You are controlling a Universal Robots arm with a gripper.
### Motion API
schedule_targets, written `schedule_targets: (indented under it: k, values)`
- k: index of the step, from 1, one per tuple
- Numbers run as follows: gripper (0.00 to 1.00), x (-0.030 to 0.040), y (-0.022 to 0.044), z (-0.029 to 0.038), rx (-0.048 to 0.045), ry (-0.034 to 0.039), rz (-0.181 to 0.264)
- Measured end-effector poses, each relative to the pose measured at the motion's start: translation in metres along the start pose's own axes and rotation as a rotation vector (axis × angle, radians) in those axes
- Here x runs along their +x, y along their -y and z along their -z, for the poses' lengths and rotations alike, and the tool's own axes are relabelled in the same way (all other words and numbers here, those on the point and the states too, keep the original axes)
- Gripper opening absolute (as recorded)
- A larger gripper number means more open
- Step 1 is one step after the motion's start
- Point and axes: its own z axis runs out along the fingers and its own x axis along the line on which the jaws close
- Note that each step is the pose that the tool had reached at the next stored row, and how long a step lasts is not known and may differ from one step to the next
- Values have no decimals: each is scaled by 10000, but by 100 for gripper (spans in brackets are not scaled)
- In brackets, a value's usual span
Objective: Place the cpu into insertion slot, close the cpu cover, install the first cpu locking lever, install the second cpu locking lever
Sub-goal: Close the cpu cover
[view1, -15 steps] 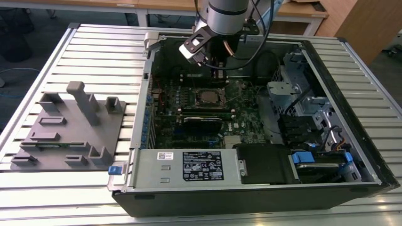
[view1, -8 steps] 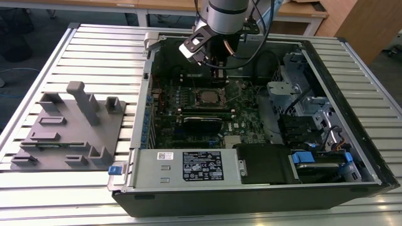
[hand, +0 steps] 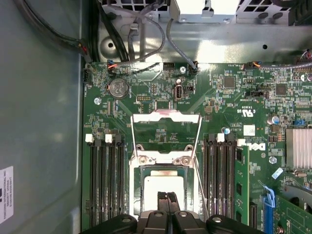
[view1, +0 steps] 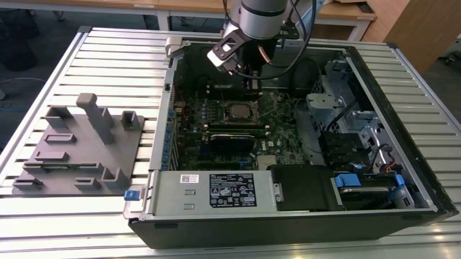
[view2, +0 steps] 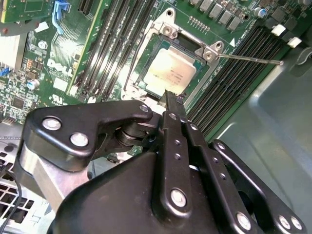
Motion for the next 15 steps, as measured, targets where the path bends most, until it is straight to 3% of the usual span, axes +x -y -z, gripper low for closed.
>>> schedule_targets:
  k: [7, 15]
  values:
    - [11, 1, -76, -1, -1, 12, 1]
    - [11, 2, -77, 27, -1, 12, 0]
